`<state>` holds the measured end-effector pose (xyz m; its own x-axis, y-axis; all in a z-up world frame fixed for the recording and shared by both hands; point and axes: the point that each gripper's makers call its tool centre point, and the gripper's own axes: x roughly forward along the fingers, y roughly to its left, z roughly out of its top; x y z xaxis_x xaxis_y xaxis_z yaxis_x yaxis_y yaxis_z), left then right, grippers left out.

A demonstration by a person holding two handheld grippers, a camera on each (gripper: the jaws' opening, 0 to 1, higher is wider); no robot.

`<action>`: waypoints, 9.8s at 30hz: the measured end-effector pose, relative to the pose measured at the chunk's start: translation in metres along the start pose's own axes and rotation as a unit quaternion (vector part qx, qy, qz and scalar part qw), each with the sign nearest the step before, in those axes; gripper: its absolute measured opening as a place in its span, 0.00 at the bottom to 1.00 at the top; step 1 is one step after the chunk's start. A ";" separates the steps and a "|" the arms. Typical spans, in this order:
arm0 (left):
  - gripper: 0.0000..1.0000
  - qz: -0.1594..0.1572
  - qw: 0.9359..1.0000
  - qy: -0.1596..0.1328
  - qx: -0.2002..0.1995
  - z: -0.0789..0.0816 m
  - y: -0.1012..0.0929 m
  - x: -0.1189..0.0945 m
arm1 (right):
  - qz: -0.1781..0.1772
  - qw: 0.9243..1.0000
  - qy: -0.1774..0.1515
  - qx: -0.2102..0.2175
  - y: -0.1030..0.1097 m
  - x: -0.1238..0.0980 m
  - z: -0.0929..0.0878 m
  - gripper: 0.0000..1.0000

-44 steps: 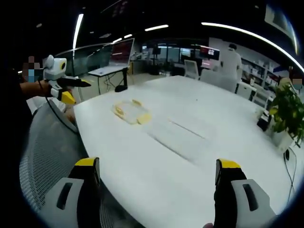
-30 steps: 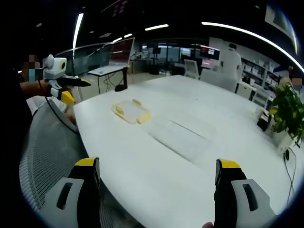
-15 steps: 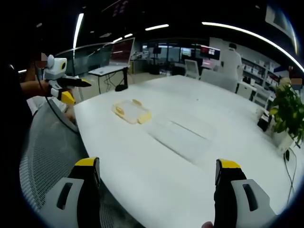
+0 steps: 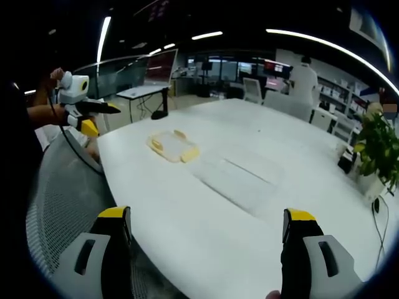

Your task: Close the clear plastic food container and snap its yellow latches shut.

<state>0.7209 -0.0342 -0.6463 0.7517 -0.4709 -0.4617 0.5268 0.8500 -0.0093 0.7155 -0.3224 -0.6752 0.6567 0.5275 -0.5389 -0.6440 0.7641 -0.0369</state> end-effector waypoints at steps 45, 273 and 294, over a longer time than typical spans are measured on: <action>0.94 -0.034 0.999 0.023 0.018 0.005 0.031 0.016 | 0.084 0.994 0.032 -0.062 -0.011 0.027 0.027 0.94; 0.32 -0.308 0.833 0.270 0.370 -0.013 0.097 0.116 | 0.306 0.870 0.212 -0.323 0.038 0.197 0.073 0.35; 0.32 -0.322 0.829 0.260 0.376 0.013 0.056 0.140 | 0.291 0.874 0.230 -0.313 -0.004 0.163 0.062 0.35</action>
<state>0.8607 -0.0560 -0.7005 0.0476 -0.4382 -0.8976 0.9979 -0.0182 0.0618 0.8492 -0.2170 -0.7109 0.0111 0.4444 -0.8958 -0.9997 -0.0139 -0.0193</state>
